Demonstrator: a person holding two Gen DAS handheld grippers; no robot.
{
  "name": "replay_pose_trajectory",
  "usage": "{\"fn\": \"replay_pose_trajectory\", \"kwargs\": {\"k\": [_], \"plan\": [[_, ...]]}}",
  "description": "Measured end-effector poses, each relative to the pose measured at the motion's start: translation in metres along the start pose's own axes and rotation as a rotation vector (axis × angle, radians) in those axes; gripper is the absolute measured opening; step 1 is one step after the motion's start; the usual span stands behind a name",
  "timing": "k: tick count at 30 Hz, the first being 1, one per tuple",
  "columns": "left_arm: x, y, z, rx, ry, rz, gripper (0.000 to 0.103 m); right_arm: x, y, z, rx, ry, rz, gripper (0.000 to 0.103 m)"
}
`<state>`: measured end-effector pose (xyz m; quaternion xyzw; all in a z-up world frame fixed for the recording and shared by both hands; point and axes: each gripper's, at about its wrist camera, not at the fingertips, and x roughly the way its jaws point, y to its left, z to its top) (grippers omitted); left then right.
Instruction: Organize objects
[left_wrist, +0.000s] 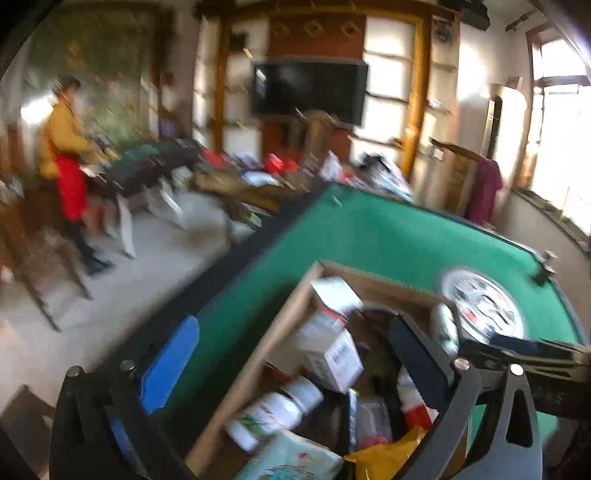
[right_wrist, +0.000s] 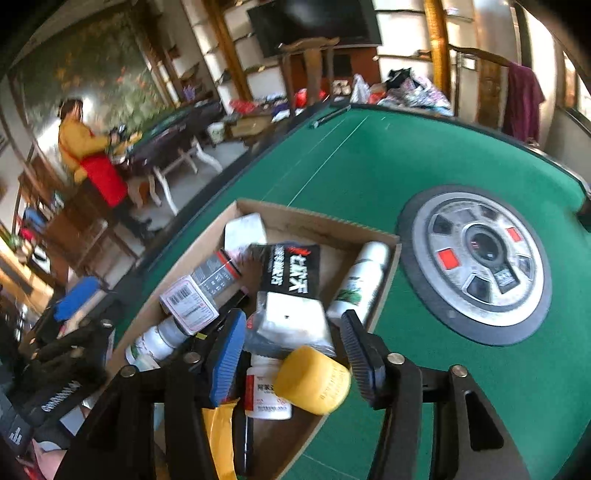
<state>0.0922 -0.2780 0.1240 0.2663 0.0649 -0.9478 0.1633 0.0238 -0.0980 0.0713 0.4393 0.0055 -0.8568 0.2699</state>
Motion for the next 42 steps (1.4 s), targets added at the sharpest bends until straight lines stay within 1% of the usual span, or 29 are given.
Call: {"fn": "replay_pose_trajectory", "kwargs": {"k": [1, 3, 5, 6, 8, 11, 13, 14, 20, 26, 30, 33, 35, 39, 42], "plan": [[-0.01, -0.004, 0.004, 0.017, -0.041, 0.051, 0.103, -0.006, -0.003, -0.002, 0.012, -0.016, -0.004, 0.065], [-0.03, -0.012, 0.007, 0.043, -0.115, 0.109, 0.103, -0.018, -0.009, -0.007, 0.038, -0.05, -0.007, 0.067], [-0.049, -0.02, 0.009, 0.05, -0.171, 0.122, 0.103, -0.029, -0.013, -0.012, 0.057, -0.078, -0.005, 0.068], [-0.055, -0.022, 0.01, 0.047, -0.181, 0.122, 0.103, -0.036, -0.016, -0.016, 0.067, -0.096, -0.009, 0.069], [-0.065, -0.023, 0.008, 0.013, -0.166, 0.136, 0.103, -0.046, -0.019, -0.022, 0.08, -0.125, -0.01, 0.07], [-0.072, -0.022, 0.009, -0.023, -0.131, 0.044, 0.103, -0.06, -0.018, -0.033, 0.081, -0.167, -0.028, 0.072], [-0.074, -0.019, 0.008, -0.055, -0.126, 0.013, 0.103, -0.065, -0.017, -0.04, 0.069, -0.179, -0.037, 0.073], [-0.075, -0.018, 0.007, -0.065, -0.123, 0.011, 0.103, -0.067, -0.015, -0.043, 0.059, -0.181, -0.044, 0.073], [-0.076, -0.02, 0.001, -0.054, -0.098, 0.087, 0.103, -0.077, -0.01, -0.056, 0.003, -0.209, -0.085, 0.075], [-0.076, -0.022, -0.004, -0.033, -0.076, 0.11, 0.103, -0.08, -0.007, -0.063, -0.026, -0.219, -0.098, 0.076], [-0.076, -0.02, -0.005, -0.036, -0.063, 0.12, 0.103, -0.082, 0.002, -0.068, -0.064, -0.228, -0.125, 0.077], [-0.076, -0.018, -0.006, -0.038, -0.06, 0.145, 0.103, -0.083, 0.01, -0.069, -0.094, -0.236, -0.14, 0.079], [-0.077, -0.016, -0.007, -0.043, -0.058, 0.179, 0.103, -0.083, 0.015, -0.071, -0.114, -0.241, -0.153, 0.079], [-0.073, -0.012, -0.01, -0.053, -0.025, 0.204, 0.103, -0.08, 0.027, -0.074, -0.163, -0.244, -0.184, 0.08], [-0.069, -0.013, -0.012, -0.041, 0.004, 0.233, 0.103, -0.077, 0.036, -0.077, -0.196, -0.244, -0.2, 0.081]]}}
